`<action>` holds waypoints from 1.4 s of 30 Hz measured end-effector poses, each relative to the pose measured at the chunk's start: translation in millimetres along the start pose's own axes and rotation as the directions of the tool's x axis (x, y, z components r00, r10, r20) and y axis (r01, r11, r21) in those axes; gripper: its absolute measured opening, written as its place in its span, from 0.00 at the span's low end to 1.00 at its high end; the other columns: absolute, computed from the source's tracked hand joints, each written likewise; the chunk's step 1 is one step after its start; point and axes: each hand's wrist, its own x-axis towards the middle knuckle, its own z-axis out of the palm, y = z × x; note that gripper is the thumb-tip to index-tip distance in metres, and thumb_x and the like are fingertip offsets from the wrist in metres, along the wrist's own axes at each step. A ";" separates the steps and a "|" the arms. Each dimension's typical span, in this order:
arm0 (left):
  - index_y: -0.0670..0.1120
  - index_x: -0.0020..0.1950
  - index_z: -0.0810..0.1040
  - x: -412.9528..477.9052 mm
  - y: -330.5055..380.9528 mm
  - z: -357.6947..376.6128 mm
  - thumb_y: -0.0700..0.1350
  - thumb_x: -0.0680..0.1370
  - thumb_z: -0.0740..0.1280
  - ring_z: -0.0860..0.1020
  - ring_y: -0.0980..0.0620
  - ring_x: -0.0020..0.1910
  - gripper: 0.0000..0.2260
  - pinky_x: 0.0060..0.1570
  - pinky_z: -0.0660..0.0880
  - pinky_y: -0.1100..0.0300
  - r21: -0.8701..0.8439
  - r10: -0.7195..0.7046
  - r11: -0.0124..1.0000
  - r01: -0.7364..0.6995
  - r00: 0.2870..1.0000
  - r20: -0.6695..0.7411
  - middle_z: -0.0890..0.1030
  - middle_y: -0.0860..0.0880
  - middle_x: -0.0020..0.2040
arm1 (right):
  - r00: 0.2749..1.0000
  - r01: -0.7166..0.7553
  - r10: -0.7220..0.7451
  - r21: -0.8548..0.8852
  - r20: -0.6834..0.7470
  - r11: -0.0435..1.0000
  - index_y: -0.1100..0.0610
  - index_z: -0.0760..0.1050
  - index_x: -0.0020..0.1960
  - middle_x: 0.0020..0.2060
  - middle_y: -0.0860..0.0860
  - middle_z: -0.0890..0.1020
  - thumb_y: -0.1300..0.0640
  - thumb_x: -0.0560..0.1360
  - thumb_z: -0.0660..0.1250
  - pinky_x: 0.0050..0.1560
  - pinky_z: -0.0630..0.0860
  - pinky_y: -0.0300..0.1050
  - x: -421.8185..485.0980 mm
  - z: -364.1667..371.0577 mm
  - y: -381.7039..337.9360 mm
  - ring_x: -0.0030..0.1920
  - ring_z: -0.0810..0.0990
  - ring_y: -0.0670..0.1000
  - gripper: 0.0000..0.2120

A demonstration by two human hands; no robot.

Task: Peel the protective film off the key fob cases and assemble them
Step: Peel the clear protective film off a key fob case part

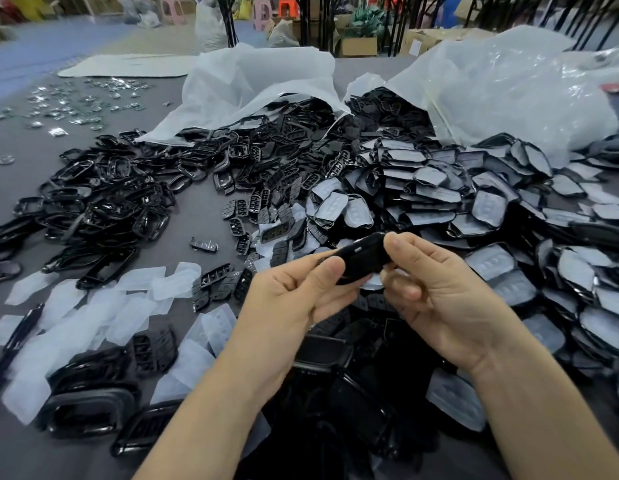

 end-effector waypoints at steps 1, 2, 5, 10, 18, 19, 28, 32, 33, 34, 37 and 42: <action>0.47 0.51 0.85 -0.1 1.5 0.4 0.48 0.70 0.72 0.83 0.48 0.52 0.12 0.49 0.78 0.62 -0.066 -0.053 0.996 0.055 0.998 0.030 0.85 0.43 0.50 | 1.000 0.000 0.000 -0.014 -0.008 1.000 0.54 0.79 0.32 0.29 0.49 0.71 0.52 0.61 0.73 0.23 0.63 0.29 0.2 -0.1 0.6 0.23 0.67 0.41 0.06; 0.46 0.51 0.85 0.0 2.3 0.6 0.48 0.69 0.72 0.83 0.48 0.52 0.13 0.49 0.79 0.62 -0.115 -0.089 0.989 0.095 0.995 0.056 0.84 0.42 0.51 | 1.000 0.001 -0.001 -0.011 -0.015 1.000 0.55 0.79 0.33 0.30 0.49 0.71 0.52 0.59 0.73 0.24 0.65 0.30 0.7 0.0 1.2 0.24 0.68 0.42 0.07; 0.46 0.49 0.86 0.4 3.1 -0.1 0.48 0.69 0.70 0.83 0.48 0.52 0.13 0.48 0.79 0.62 -0.196 -0.110 0.973 0.125 0.990 0.083 0.84 0.43 0.51 | 1.000 0.007 -0.007 0.044 -0.012 0.999 0.59 0.79 0.36 0.30 0.50 0.75 0.53 0.58 0.74 0.26 0.69 0.31 1.3 1.0 1.6 0.26 0.70 0.42 0.12; 0.44 0.51 0.85 0.2 4.1 -2.1 0.48 0.70 0.69 0.83 0.48 0.53 0.13 0.49 0.79 0.62 -0.218 -0.101 0.968 0.126 0.987 0.122 0.84 0.42 0.52 | 1.000 0.000 -0.001 0.060 0.015 0.998 0.65 0.75 0.42 0.30 0.50 0.75 0.53 0.58 0.73 0.27 0.70 0.31 0.1 1.0 -0.4 0.26 0.70 0.42 0.18; 0.45 0.51 0.85 3.0 1.4 -7.0 0.47 0.73 0.66 0.84 0.49 0.47 0.12 0.44 0.80 0.61 -0.200 -0.146 0.967 0.159 0.986 0.079 0.85 0.42 0.49 | 0.999 0.030 -0.030 0.011 -0.015 0.999 0.67 0.75 0.50 0.30 0.51 0.74 0.54 0.64 0.69 0.27 0.68 0.31 3.1 6.9 6.9 0.27 0.70 0.42 0.20; 0.45 0.50 0.85 3.2 1.2 -6.8 0.46 0.72 0.66 0.85 0.49 0.46 0.12 0.43 0.80 0.60 -0.205 -0.144 0.966 0.156 0.987 0.072 0.85 0.41 0.48 | 1.000 0.028 -0.028 0.020 -0.011 0.999 0.66 0.75 0.47 0.30 0.51 0.76 0.54 0.65 0.69 0.27 0.69 0.32 3.3 7.4 6.7 0.26 0.71 0.42 0.17; 0.49 0.49 0.86 -3.4 6.7 4.2 0.46 0.71 0.68 0.84 0.46 0.48 0.10 0.47 0.80 0.61 0.144 0.100 0.984 -0.101 0.995 0.013 0.85 0.43 0.47 | 0.994 0.101 -0.102 -0.048 -0.036 0.994 0.62 0.79 0.41 0.27 0.49 0.77 0.62 0.62 0.70 0.24 0.70 0.30 -6.0 -1.4 -13.9 0.24 0.74 0.42 0.08; 0.53 0.52 0.84 -8.5 8.0 24.8 0.48 0.73 0.69 0.83 0.47 0.48 0.09 0.52 0.80 0.54 0.627 0.314 0.718 -0.303 0.944 0.097 0.86 0.49 0.45 | 0.991 0.130 -0.131 -0.135 0.007 0.982 0.60 0.82 0.39 0.32 0.52 0.80 0.62 0.63 0.71 0.32 0.75 0.32 -13.6 -19.6 -31.6 0.30 0.78 0.44 0.05; 0.50 0.55 0.83 -5.7 8.1 32.4 0.45 0.75 0.70 0.83 0.49 0.49 0.10 0.53 0.78 0.56 0.724 0.394 0.560 -0.402 0.898 0.194 0.86 0.48 0.48 | 0.989 0.145 -0.149 -0.186 -0.005 0.972 0.59 0.83 0.38 0.33 0.53 0.81 0.61 0.64 0.71 0.34 0.76 0.33 -15.5 -24.1 -35.5 0.32 0.79 0.45 0.04; 0.46 0.57 0.82 -0.5 8.8 42.8 0.41 0.75 0.70 0.83 0.51 0.50 0.12 0.54 0.77 0.60 0.763 0.459 0.383 -0.521 0.824 0.332 0.85 0.46 0.51 | 0.984 0.164 -0.177 -0.257 -0.028 0.952 0.57 0.83 0.38 0.34 0.52 0.82 0.62 0.66 0.71 0.36 0.77 0.34 -17.3 -28.4 -40.4 0.34 0.80 0.46 0.02; 0.37 0.59 0.80 24.1 7.2 74.0 0.33 0.74 0.69 0.82 0.45 0.53 0.14 0.50 0.80 0.53 0.712 0.391 -0.047 -0.700 0.644 0.658 0.82 0.41 0.56 | 0.925 0.203 -0.356 -0.615 -0.136 0.762 0.54 0.82 0.39 0.36 0.50 0.83 0.67 0.73 0.69 0.39 0.77 0.35 -18.4 -45.7 -59.8 0.37 0.81 0.47 0.09; 0.47 0.73 0.67 62.9 -8.9 106.5 0.35 0.80 0.60 0.78 0.47 0.61 0.22 0.54 0.76 0.53 0.683 0.078 -0.307 -0.662 0.698 0.712 0.71 0.49 0.71 | 0.882 -0.073 -0.435 -0.963 -0.184 0.260 0.55 0.82 0.45 0.41 0.52 0.84 0.65 0.73 0.68 0.40 0.74 0.36 -11.9 -69.6 -92.8 0.41 0.80 0.48 0.07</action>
